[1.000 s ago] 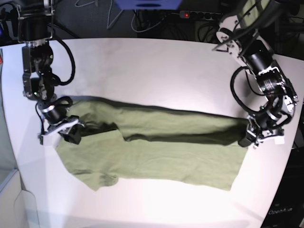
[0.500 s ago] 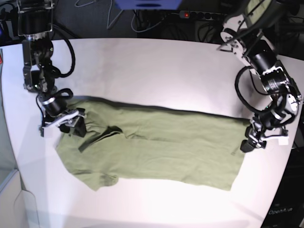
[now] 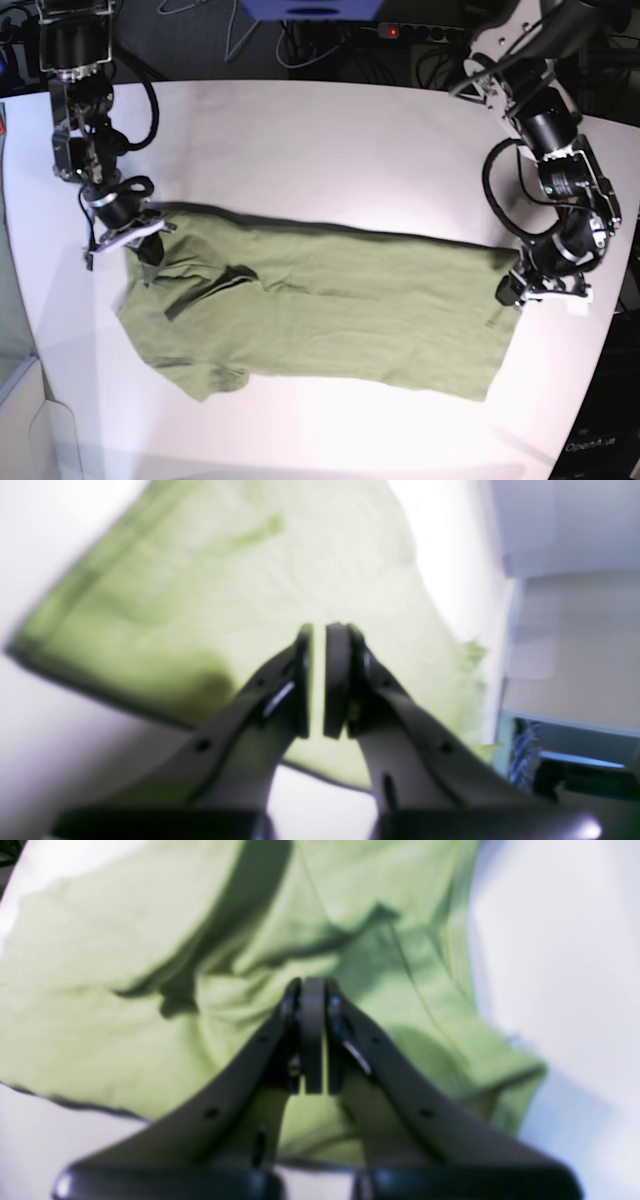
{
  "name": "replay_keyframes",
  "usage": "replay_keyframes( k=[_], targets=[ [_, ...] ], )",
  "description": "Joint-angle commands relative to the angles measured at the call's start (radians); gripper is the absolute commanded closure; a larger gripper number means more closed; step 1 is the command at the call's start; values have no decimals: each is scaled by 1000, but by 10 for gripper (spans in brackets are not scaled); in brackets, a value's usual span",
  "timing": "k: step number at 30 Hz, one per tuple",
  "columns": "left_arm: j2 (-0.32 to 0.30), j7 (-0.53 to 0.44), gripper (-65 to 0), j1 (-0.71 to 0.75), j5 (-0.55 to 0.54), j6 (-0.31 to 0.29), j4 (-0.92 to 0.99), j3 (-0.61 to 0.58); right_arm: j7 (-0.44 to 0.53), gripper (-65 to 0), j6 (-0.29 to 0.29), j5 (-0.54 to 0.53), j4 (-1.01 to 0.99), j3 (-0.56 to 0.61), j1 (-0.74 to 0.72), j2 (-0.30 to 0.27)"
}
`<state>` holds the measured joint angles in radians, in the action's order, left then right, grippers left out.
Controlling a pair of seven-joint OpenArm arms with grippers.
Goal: Fold the T-shirt properly
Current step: 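Drag the folded shirt back toward the robot with both grippers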
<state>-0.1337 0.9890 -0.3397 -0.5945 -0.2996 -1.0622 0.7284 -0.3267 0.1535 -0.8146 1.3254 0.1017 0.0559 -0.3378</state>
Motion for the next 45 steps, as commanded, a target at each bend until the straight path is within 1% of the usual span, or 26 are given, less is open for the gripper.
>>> replay_keyframes(
  k=[1,4,7,13,18,20,22,25,27,30,33,37,38,41,43,45],
  targets=[
    [-5,-12,-34,-25,9,-3,18,-3,22,-12,5,-4,-2,-6,-14,-16],
    [-7,-14,-34,-37,58,-6,67,-3,24,-12,7,-4,-36,-6,-15,-27],
    [-5,-14,-34,-40,81,-6,75,-3,24,-12,7,-4,-65,-6,-18,-30],
    [-8,-12,-34,-34,83,-6,75,-3,24,-12,7,-4,-70,-6,-12,-42],
    [-36,-5,-34,-17,84,-3,75,-3,24,-12,7,-4,-70,-7,-1,-54],
    [-37,-5,-34,6,84,26,75,-3,24,-12,7,-4,-70,-9,2,-70],
    [-54,-5,-34,14,84,83,75,-3,24,-12,7,-4,-71,-9,3,-71],
    [-63,-3,-34,20,84,112,75,-5,24,-12,7,-4,-71,-9,15,-71],
    [-65,-2,-34,20,84,113,75,-10,24,-12,7,-4,-71,-9,22,-71],
    [-91,-2,-34,20,81,113,75,-80,24,-12,7,-4,-71,-9,23,-71],
    [-96,-2,-34,20,77,113,66,-149,22,-12,7,-4,-71,-9,23,-73],
    [-97,-2,-34,20,81,116,64,-201,22,-12,7,-4,-71,-9,25,-80],
    [-97,-2,-34,20,83,122,64,-212,22,-12,7,-4,-71,-9,25,-82],
    [-102,8,-34,21,83,173,64,-237,22,-12,7,-4,-79,-9,25,-85],
    [-113,41,-34,32,77,185,64,-255,21,-12,7,-4,-100,-9,25,-85],
    [-116,78,-34,32,80,184,63,-264,22,-12,7,-4,-122,-9,25,-86]
  ],
)
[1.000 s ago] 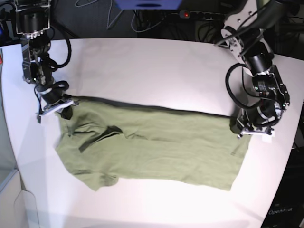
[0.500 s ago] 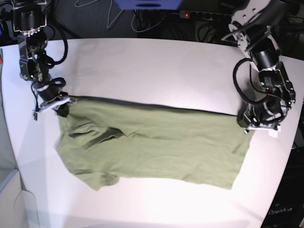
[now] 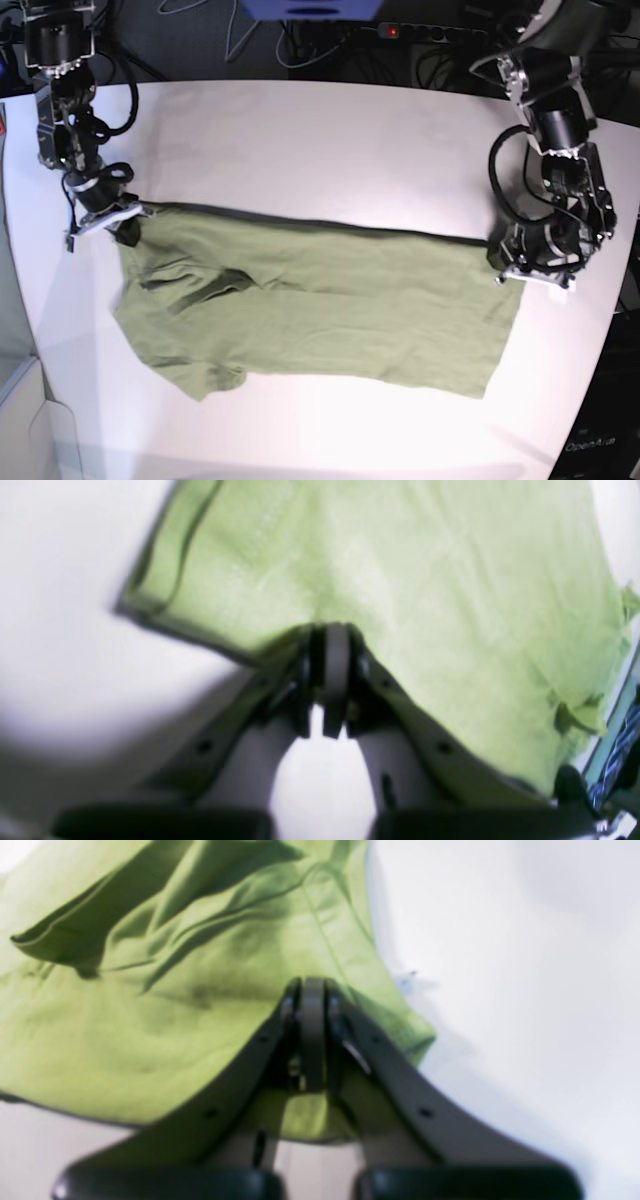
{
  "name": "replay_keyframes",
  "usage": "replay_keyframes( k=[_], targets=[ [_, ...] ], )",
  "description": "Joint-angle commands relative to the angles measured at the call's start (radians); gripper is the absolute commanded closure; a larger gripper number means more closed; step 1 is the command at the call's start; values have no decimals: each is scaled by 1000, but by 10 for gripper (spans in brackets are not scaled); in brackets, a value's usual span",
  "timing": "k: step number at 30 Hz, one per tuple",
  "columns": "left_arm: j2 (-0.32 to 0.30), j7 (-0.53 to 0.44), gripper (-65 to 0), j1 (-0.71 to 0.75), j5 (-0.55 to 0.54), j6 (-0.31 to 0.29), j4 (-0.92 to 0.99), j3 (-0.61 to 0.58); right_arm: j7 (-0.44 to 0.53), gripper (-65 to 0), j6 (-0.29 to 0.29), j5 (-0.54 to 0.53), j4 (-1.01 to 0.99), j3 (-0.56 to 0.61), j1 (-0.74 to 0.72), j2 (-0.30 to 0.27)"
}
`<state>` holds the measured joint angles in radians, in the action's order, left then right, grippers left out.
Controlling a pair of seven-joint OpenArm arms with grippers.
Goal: Fold the T-shirt properly
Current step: 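Drag the folded shirt back toward the robot with both grippers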
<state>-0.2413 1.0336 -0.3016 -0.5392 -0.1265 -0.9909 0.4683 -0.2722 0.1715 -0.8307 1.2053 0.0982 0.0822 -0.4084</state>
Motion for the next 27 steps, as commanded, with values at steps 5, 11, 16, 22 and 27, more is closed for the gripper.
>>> replay_keyframes(
  k=[5,11,16,22,27],
  targets=[
    [-10,98,-34,3,26,11,-9,-15,-34,-12,-11,12,-9,-5,0,-22],
    [-2,192,-33,95,21,11,-158,-15,-32,-12,-11,11,-9,-5,37,-36],
    [13,291,-33,153,20,11,-285,-15,-31,-12,-11,11,-8,-5,77,-48],
    [18,360,-33,212,20,11,-418,-15,-28,-4,-11,11,-5,-5,121,-67],
    [17,363,-33,230,20,9,-449,-15,46,-4,-11,11,-5,-4,172,-71]
  ],
)
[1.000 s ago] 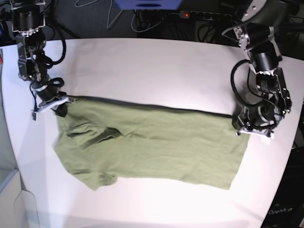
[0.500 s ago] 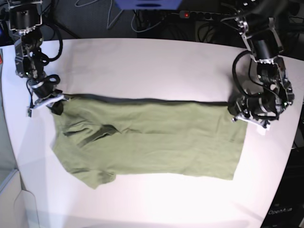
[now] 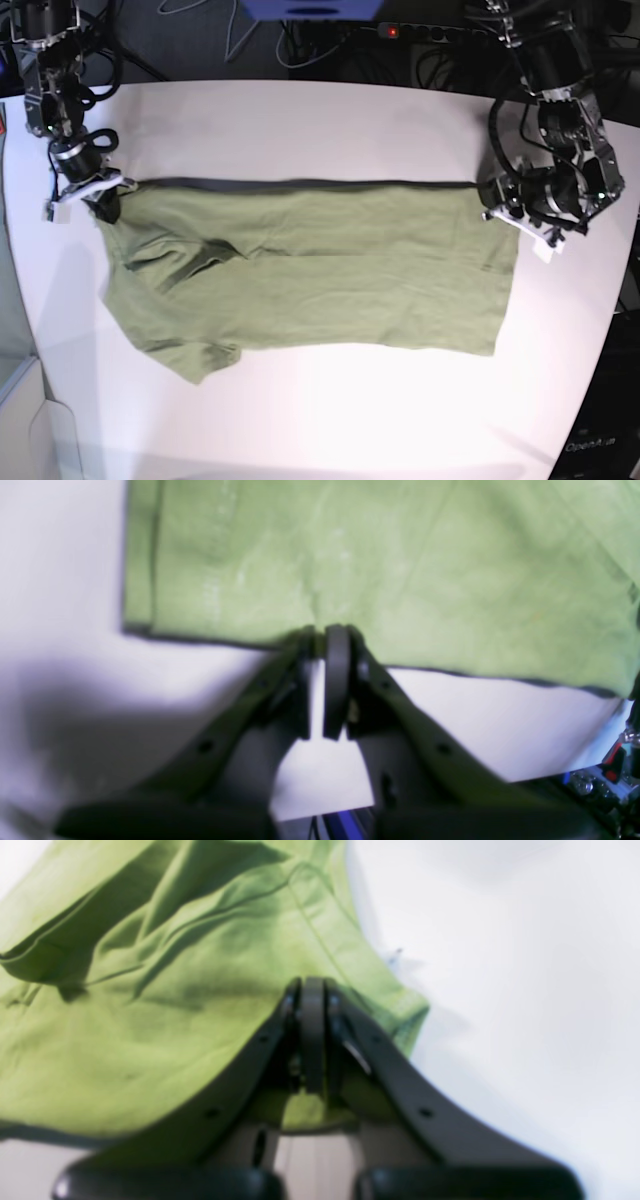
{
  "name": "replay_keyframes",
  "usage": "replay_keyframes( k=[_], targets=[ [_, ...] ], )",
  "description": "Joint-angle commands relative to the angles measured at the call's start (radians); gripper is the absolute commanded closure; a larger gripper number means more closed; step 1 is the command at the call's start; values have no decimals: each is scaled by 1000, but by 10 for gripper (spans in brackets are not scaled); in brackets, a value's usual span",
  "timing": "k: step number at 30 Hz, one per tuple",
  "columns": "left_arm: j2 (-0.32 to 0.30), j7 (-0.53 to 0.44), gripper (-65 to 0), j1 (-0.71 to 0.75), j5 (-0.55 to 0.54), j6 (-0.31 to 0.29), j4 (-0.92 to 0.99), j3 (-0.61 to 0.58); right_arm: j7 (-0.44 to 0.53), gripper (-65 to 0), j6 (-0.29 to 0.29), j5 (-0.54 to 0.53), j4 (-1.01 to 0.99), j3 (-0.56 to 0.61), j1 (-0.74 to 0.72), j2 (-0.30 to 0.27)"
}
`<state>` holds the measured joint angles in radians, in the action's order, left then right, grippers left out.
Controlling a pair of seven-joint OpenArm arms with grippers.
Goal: Fold the T-shirt properly
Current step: 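Drag the folded shirt back toward the robot with both grippers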
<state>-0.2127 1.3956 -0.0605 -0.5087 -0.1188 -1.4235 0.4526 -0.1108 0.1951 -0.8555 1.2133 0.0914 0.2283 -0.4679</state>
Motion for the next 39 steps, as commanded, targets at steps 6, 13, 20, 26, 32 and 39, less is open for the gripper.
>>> replay_keyframes(
  k=[6,13,20,26,32,39],
  targets=[
    [-18,1,-33,29,-11,1,-17,1,-57,-4,-33,35,-13,3,99,-25],
    [-17,1,-33,95,-12,0,-17,1,3,-4,16,35,-13,3,173,-24],
    [-18,1,-33,141,-12,0,-50,1,27,-4,36,35,-13,3,208,-22],
    [-15,1,-33,219,-12,0,-188,1,46,-4,37,35,-13,6,228,-25],
    [-11,1,-33,247,-12,0,-368,8,64,-4,37,35,-14,11,244,-25],
    [-9,1,-33,139,-3,9,-475,10,64,-4,37,35,-14,6,244,-25]
  ],
)
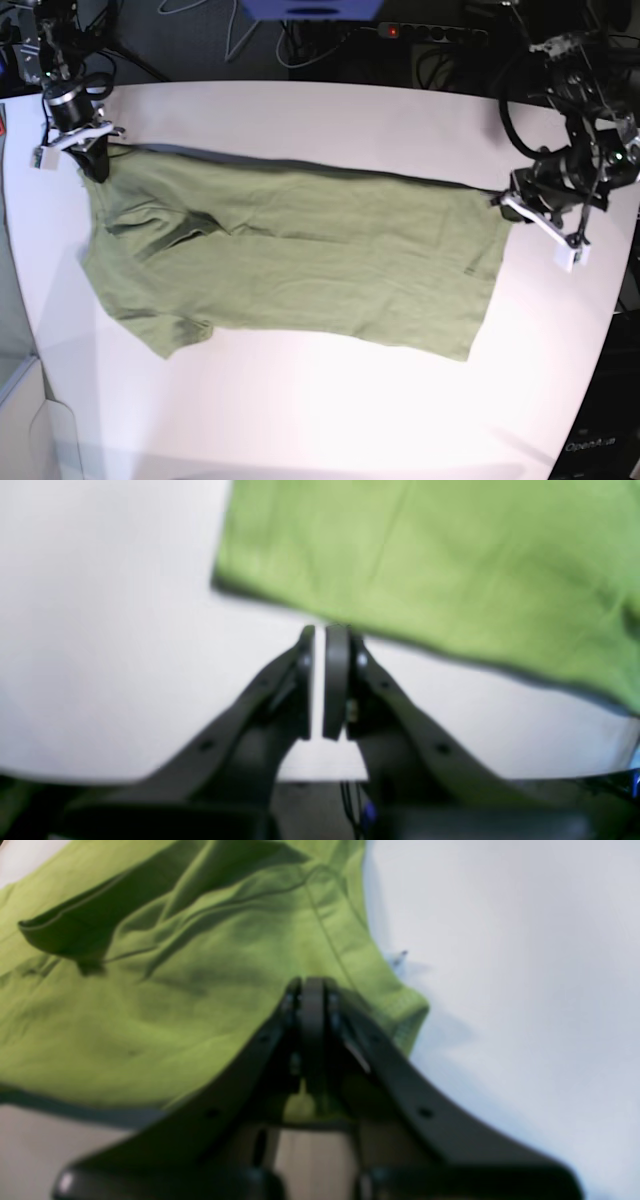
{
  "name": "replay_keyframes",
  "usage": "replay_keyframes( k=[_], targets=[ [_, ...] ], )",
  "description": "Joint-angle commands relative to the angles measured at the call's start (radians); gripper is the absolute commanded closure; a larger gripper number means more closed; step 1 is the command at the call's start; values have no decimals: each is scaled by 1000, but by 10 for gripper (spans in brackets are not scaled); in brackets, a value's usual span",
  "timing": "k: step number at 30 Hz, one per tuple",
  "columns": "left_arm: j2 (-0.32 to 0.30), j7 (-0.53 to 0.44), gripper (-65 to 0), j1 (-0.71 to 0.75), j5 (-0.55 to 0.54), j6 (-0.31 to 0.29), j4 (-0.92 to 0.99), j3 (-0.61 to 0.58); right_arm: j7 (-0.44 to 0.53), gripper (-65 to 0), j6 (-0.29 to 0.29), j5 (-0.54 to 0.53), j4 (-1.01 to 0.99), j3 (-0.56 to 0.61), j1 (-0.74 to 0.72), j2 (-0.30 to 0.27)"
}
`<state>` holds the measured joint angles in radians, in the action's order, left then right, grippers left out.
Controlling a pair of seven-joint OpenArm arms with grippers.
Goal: Fold the T-shirt properly
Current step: 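Drag the folded shirt back toward the robot with both grippers, then regrasp the folded edge with both grippers and straighten it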
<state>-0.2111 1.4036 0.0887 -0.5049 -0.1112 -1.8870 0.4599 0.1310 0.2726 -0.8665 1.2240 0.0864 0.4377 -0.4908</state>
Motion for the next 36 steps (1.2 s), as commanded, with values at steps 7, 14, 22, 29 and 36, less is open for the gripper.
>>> replay_keyframes(
  k=[7,14,22,29,36],
  targets=[
    [-9,-7,-33,-145,110,0,139,-3,-178,-4,-40,46,-25,11,34,1],
    [9,-159,-33,-155,190,-3,280,-79,-178,-4,-40,46,-25,14,34,1],
    [19,-258,-33,-155,260,0,392,-125,-178,-4,-40,46,-25,16,34,-6],
    [9,-261,-33,-154,259,-2,401,-126,-178,-4,-40,46,-25,16,42,-33],
    [8,-249,-33,-114,259,-3,398,-128,-178,-4,-40,48,-25,16,46,-56]
  ],
)
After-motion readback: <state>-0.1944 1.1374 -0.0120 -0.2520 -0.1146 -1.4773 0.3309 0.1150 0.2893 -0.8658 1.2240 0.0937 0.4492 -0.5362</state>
